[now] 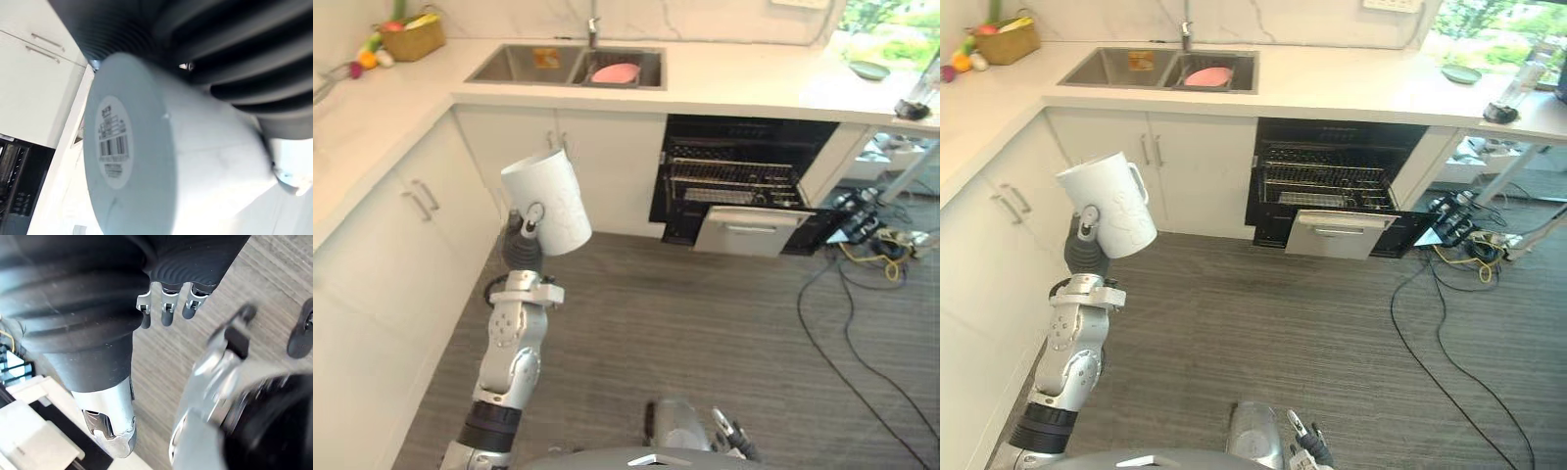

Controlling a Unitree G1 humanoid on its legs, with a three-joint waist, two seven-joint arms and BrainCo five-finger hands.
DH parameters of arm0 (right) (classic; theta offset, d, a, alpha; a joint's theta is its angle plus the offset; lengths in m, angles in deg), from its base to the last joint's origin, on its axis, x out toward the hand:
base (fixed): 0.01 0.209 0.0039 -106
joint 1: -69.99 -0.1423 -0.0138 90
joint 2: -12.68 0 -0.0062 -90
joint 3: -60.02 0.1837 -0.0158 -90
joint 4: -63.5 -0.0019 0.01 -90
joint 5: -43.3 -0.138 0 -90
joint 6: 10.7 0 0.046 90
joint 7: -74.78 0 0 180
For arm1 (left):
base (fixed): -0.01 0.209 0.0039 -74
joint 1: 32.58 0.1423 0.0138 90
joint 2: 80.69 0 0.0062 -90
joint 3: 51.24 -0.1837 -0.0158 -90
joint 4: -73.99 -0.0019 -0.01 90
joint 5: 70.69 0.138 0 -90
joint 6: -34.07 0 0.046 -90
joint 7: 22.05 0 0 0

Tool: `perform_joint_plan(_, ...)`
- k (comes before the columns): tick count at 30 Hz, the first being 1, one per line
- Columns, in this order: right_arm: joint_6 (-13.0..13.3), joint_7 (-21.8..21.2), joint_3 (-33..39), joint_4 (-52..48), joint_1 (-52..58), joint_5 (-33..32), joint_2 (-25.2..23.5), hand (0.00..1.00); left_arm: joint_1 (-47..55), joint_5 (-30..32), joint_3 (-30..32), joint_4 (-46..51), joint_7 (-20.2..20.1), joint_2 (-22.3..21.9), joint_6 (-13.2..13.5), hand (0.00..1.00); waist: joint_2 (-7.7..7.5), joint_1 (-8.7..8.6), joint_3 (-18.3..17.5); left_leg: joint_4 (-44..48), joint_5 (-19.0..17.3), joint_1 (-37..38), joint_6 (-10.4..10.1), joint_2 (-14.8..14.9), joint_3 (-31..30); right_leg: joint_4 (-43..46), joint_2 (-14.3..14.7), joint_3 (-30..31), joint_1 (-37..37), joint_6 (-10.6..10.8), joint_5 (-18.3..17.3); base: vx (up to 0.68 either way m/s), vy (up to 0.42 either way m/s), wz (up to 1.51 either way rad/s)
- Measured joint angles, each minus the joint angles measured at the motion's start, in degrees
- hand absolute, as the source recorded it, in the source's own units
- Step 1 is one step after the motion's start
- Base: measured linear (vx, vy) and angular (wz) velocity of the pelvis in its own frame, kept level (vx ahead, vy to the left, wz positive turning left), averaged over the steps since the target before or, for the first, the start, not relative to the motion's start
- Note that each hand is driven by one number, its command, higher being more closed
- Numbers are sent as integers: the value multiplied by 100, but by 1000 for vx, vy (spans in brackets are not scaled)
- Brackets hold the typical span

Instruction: Walk over to the sink, pick up the cup, carry it to the dishwasher, place the cup inside the dishwasher, then close the dishwasher door

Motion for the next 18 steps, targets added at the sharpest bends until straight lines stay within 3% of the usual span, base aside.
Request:
perform_joint_plan(1,26,1,11,31,134,6,-34,0,-1,2,-5,-37,-3,24,11,100,-15,-21,29,2,-202,196,-117,-64,29,-871,2,-20,-52,71,456,422,-145,-13)
perform_joint_plan(2,66,0,16,89,200,12,-36,0,0,3,-1,-91,-2,24,35,100,-70,-37,27,12,-320,330,-175,-96,9,-1019,-32,10,-53,45,574,598,-251,1)
perform_joint_plan(3,100,-2,66,215,330,80,-22,0,6,0,1,-217,-4,-8,77,100,-177,-63,-32,30,-576,610,-283,-119,-83,-881,-52,128,-48,-205,878,562,-245,13)
perform_joint_plan(4,138,-11,167,202,474,226,12,0,25,-4,-44,-272,-3,-60,89,100,-23,-103,-101,31,-824,776,-259,15,-145,-417,57,101,-139,-546,1055,583,-257,14)
perform_joint_plan(5,154,-12,207,203,520,256,53,0,25,-4,-90,-287,-3,-113,105,100,138,-110,-184,23,-932,802,-188,137,-156,-222,159,35,-201,-674,880,497,-205,12)
perform_joint_plan(6,179,-7,248,208,575,336,48,0,-11,-4,-166,-280,1,-166,128,100,379,-93,-300,286,-879,738,-253,263,-214,-38,250,-50,-229,-695,551,586,-282,8)
perform_joint_plan(7,183,-11,240,175,478,495,38,0,-99,-1,-254,-274,6,-181,133,100,336,-91,-271,1280,-718,435,-505,431,-312,162,247,-62,-117,-719,264,777,-414,9)
perform_joint_plan(8,241,-7,241,-12,451,686,-61,0,-99,-1,-332,-252,7,-310,134,100,307,-54,-240,2881,-260,-32,-1037,670,-604,174,296,-88,264,-777,-9,636,-349,7)
perform_joint_plan(10,384,-7,223,-143,440,678,-67,0,-70,5,-427,-144,11,-483,141,100,317,1,-207,4681,265,-609,-1301,899,-820,104,418,-105,746,-826,-287,527,-211,3)
perform_joint_plan(11,544,-8,158,-288,435,681,-37,0,12,99,-435,85,-3,-584,118,100,318,96,-159,5971,322,-1118,-1022,1222,-713,-131,610,-93,1302,-862,-504,405,-127,-5)
perform_joint_plan(12,585,-7,138,-301,423,683,-23,0,32,97,-432,143,-1,-582,115,100,327,111,-167,6108,293,-1220,-924,1273,-673,-181,642,-88,1407,-839,-536,546,-147,-19)
perform_joint_plan(13,727,-6,-7,-428,318,684,60,0,45,98,-400,364,-10,-534,116,100,347,202,-185,6287,141,-1625,-658,1442,-508,-424,727,-44,1747,-795,-599,321,-66,-23)
perform_joint_plan(14,815,-14,-33,-477,264,688,114,0,48,98,-374,473,-21,-510,125,100,345,253,-198,6125,36,-1808,-507,1481,-389,-556,741,-6,1881,-774,-607,474,-83,-47)
perform_joint_plan(15,960,-21,-56,-455,79,693,226,0,46,96,-343,596,-53,-412,208,100,313,355,-212,5179,-175,-1998,-276,1438,-96,-848,711,177,2062,-675,-499,371,-22,-84)
perform_joint_plan(16,1089,0,-131,-461,-229,686,377,0,45,98,-292,625,-134,-275,279,100,260,483,-231,3699,-277,-2071,-248,1204,25,-1057,615,450,2109,-635,-388,385,3,-99)
perform_joint_plan(17,1147,31,-256,-476,-386,681,462,0,46,99,-257,619,-159,-220,299,100,232,506,-228,2996,-258,-2077,-273,1067,-39,-1123,562,610,2124,-596,-363,416,54,-114)
perform_joint_plan(18,1231,83,-525,-566,-681,675,634,0,48,98,-189,570,-196,-133,300,100,161,517,-209,1758,-70,-2135,-421,796,-494,-1241,460,923,2180,-498,-314,462,105,-112)
